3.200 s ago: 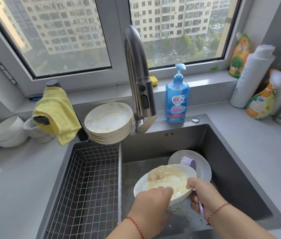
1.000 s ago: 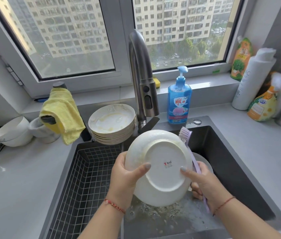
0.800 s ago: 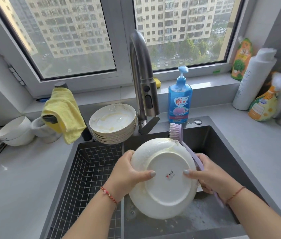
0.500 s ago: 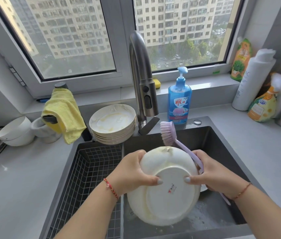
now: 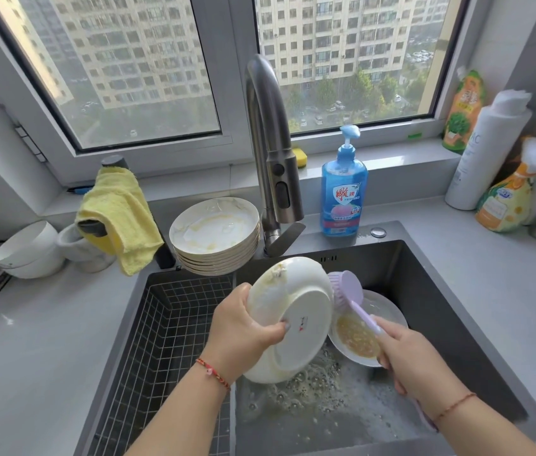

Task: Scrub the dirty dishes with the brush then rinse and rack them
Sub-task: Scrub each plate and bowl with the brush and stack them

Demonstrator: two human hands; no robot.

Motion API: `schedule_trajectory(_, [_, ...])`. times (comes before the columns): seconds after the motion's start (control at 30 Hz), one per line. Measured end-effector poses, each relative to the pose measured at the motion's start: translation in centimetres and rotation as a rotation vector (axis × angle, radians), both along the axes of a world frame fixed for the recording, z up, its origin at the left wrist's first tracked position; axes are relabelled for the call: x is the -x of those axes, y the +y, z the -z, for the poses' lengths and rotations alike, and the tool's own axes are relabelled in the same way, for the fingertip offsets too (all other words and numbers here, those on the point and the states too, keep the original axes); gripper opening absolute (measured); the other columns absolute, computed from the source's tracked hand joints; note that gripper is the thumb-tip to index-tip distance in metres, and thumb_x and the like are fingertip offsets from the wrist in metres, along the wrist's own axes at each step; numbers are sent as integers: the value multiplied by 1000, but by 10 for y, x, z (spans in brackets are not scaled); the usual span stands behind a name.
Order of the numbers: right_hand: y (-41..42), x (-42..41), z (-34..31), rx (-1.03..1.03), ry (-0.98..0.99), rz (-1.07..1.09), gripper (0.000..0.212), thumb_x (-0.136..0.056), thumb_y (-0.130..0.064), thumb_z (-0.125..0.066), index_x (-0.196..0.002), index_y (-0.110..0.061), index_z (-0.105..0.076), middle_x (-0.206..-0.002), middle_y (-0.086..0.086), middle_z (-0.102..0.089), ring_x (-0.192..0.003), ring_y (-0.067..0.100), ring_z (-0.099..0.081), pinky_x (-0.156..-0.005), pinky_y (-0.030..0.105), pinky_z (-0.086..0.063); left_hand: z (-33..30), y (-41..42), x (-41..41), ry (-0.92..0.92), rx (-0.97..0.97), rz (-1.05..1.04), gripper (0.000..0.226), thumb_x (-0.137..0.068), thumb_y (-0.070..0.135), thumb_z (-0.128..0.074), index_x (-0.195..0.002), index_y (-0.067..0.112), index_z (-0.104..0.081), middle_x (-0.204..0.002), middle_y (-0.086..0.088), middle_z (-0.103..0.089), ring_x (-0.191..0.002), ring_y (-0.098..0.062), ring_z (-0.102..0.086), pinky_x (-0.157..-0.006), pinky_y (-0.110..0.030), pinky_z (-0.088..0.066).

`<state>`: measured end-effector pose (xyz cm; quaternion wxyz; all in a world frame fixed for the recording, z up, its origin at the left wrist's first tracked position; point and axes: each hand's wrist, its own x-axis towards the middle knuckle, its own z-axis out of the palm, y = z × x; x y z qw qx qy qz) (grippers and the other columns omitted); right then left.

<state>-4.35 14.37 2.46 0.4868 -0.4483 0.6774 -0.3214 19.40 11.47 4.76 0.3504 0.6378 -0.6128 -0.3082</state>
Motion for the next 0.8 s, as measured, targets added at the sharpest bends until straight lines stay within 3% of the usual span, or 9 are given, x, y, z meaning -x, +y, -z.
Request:
schedule_trajectory(0.07, [2, -8, -12, 109, 4, -34, 45, -101, -19, -38, -101, -62, -51, -51, -5, -36, -40, 8, -27, -40, 23, -27, 0, 0, 2, -27, 12, -9, 38, -62, 20, -89, -82, 16, -58, -81, 4, -63, -73, -10, -61, -61, -23, -53])
schedule_trajectory(0.2, [14, -25, -40, 266, 69, -213, 42, -99, -19, -45, -121, -56, -46, -44, -12, -42, -39, 7, -30, -41, 20, -29, 3, -3, 4, -39, -20, -29, 36, -64, 21, -88, -78, 18, -55, -76, 6, -62, -66, -5, -58, -53, -15, -47])
schedule_trajectory(0.3, [22, -35, -49, 298, 234, -352, 44, -99, -26, -46, -129, -57, -37, -79, -2, -71, -45, 9, -45, -48, 19, -38, 4, -3, 6, -15, -64, -72, 37, -63, 19, -87, -75, 17, -52, -71, 6, -59, -59, -5, -51, -47, -11, -38])
schedule_trajectory(0.4, [16, -26, -42, 265, 344, -340, 42, -99, -29, -44, -123, -62, -32, -76, 0, -67, -45, 4, -45, -48, 18, -37, 5, -1, 4, -39, -32, -39, 37, -65, 20, -88, -77, 18, -53, -74, 6, -61, -63, -4, -54, -50, -11, -41])
schedule_trajectory(0.5, [2, -10, -29, 143, 356, -238, 35, -100, -27, -41, -123, -52, -50, -90, 6, -71, -61, 15, -60, -56, 26, -45, 6, 1, -2, -60, -3, -20, 37, -64, 21, -89, -83, 19, -56, -82, 4, -64, -73, -6, -60, -57, -12, -48])
schedule_trajectory(0.63, [4, -9, -25, 130, 370, -229, 38, -101, -26, -39, -132, -45, -49, -80, 6, -66, -44, 7, -36, -45, 19, -31, 6, 2, -5, -73, -10, -22, 38, -64, 22, -88, -85, 21, -58, -84, 6, -64, -75, -5, -61, -58, -12, -50])
schedule_trajectory(0.7, [15, -21, -43, 230, 350, -279, 44, -101, -28, -39, -130, -60, -38, -72, 4, -62, -42, 6, -38, -44, 15, -30, 7, 0, -2, -94, -25, -26, 36, -65, 22, -87, -84, 19, -56, -81, 7, -63, -72, -5, -60, -57, -13, -48])
schedule_trajectory(0.77, [28, -40, -62, 282, 467, -441, 64, -101, -31, -37, -113, -86, -8, -68, 0, -55, -50, 7, -44, -50, 19, -33, 6, -1, 3, -186, -40, -3, 35, -70, 24, -82, -86, 18, -51, -81, 9, -62, -73, -9, -60, -61, -15, -49])
schedule_trajectory(0.8, [34, -48, -67, 282, 557, -519, 71, -101, -32, -34, -107, -88, 9, -72, 0, -55, -57, 9, -48, -53, 21, -34, 6, -1, 6, -257, -29, 38, 36, -73, 25, -80, -90, 23, -49, -83, 11, -60, -76, -9, -60, -66, -16, -50])
